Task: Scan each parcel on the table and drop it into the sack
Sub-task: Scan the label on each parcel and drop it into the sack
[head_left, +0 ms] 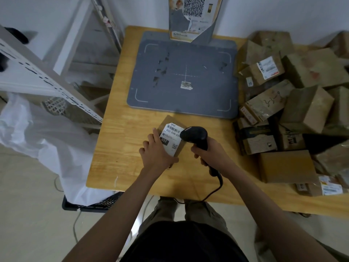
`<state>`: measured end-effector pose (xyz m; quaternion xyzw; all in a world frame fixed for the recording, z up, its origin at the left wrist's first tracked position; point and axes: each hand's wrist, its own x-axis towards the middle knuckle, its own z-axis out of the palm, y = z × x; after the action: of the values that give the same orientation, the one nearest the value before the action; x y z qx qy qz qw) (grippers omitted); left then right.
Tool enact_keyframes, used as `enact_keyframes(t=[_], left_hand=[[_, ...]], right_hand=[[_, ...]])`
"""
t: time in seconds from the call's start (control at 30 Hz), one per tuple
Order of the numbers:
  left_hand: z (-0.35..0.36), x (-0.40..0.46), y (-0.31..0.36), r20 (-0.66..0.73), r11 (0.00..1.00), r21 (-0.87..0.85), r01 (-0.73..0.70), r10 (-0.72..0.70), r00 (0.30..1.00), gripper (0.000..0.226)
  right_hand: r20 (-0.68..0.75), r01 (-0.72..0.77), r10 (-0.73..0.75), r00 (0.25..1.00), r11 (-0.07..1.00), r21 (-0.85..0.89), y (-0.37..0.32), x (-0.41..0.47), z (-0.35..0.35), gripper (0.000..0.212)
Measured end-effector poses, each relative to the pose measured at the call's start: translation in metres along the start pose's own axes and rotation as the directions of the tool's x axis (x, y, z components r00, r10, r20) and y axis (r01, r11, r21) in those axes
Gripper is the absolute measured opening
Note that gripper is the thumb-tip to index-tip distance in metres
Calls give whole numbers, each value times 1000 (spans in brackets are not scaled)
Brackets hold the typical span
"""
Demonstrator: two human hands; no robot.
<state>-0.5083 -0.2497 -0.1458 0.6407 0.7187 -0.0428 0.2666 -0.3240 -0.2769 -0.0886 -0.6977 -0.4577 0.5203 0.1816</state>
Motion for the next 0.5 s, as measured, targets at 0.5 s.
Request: enact_keyframes(t=[0.5], left_hand=[[-47, 2, -54, 121, 884, 314, -346, 325, 938, 136]], right_hand=[[137, 307, -335, 932, 528, -792, -25, -3, 5, 40]])
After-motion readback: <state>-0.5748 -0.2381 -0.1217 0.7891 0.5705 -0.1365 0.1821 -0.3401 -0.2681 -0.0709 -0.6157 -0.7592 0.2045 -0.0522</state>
